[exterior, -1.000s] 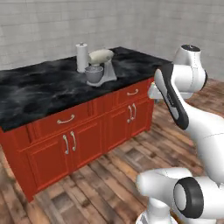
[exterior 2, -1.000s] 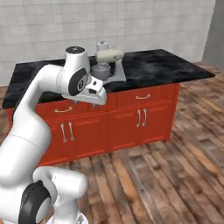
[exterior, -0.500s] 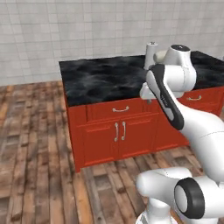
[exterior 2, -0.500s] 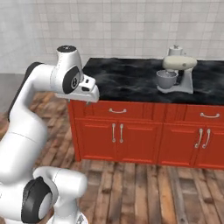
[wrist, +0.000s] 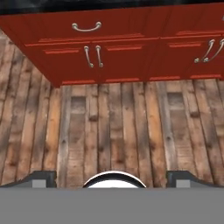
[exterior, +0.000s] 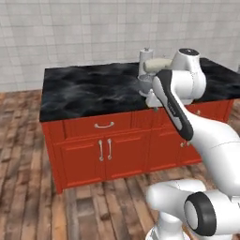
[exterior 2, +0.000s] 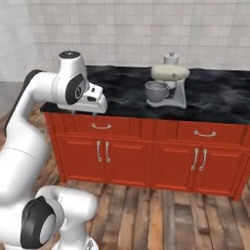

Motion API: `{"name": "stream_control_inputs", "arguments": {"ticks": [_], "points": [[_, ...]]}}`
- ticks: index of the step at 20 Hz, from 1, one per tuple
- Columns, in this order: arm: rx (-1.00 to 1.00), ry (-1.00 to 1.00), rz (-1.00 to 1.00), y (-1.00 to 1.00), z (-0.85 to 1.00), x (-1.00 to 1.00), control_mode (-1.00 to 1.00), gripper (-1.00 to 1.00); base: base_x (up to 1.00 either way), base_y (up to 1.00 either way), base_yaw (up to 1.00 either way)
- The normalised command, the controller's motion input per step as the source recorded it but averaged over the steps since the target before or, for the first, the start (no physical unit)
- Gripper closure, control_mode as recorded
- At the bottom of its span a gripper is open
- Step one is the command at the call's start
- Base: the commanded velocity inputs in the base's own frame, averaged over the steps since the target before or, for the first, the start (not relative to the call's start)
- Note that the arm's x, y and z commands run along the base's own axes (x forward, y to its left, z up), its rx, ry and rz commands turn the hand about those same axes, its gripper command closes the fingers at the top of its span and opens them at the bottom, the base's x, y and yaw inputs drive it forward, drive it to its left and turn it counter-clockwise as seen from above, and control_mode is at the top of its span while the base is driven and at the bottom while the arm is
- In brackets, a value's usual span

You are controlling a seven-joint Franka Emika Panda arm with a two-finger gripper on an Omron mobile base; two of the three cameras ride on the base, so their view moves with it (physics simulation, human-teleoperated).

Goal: Navigate to the stand mixer.

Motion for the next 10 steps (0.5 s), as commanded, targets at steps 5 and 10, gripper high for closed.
{"name": "stream_control_inputs", "arguments": {"ticks": [5, 10], "points": [[0.0, 0.0, 0.0, 0.0, 0.0, 0.0, 1.0, -1.0, 1.0, -1.0, 0.1], [0.0, 0.0, 0.0, 0.0, 0.0, 0.0, 1.0, -1.0, 1.0, -0.88, 0.08]]}}
